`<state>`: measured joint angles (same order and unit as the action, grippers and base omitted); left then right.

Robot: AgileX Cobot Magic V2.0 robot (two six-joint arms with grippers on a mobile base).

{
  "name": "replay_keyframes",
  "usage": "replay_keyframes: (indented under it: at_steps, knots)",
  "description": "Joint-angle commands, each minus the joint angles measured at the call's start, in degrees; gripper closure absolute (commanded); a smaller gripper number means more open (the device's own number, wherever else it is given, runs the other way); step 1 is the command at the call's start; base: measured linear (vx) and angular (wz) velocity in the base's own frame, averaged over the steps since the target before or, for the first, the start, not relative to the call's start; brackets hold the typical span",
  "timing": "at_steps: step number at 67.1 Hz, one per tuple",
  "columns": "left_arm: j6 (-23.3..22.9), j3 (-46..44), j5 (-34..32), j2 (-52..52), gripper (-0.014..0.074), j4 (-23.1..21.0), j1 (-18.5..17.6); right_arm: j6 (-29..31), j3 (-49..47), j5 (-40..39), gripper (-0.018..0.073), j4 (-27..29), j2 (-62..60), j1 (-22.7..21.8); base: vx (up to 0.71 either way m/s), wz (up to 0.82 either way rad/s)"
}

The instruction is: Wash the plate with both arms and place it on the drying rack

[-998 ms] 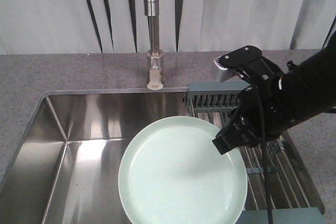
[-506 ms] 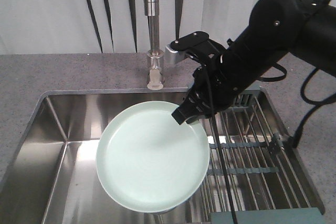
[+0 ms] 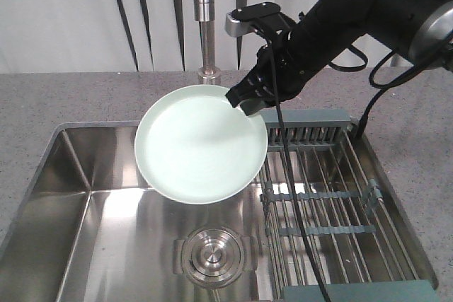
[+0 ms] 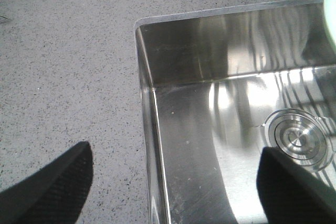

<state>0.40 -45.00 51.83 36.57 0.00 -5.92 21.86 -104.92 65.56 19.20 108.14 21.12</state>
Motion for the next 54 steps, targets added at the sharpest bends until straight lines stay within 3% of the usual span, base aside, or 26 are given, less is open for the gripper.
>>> replay_keyframes:
  at_steps: [1, 15, 34, 54]
  knots:
    - [-0.4, -1.2, -4.0, 0.0, 0.0012, 0.0, -0.2, -0.2, -2.1, -1.0, 0.0561, 1.0, -3.2, -2.3, 0.0, 0.0]
    - [-0.4, -1.2, -4.0, 0.0, 0.0012, 0.0, -0.2, -0.6, 0.4, -1.8, 0.0561, -0.3, -6.8, -5.3, 0.0, 0.0]
    - [-0.4, -1.2, -4.0, 0.0, 0.0012, 0.0, -0.2, -0.6, 15.6, -5.9, 0.0561, -0.5, -16.3, -8.1, 0.0, 0.0]
    - [-0.4, -1.2, -4.0, 0.0, 0.0012, 0.0, -0.2, -0.7, 29.1, -8.3, 0.0561, 1.0, -25.3, -7.1, 0.0, 0.0]
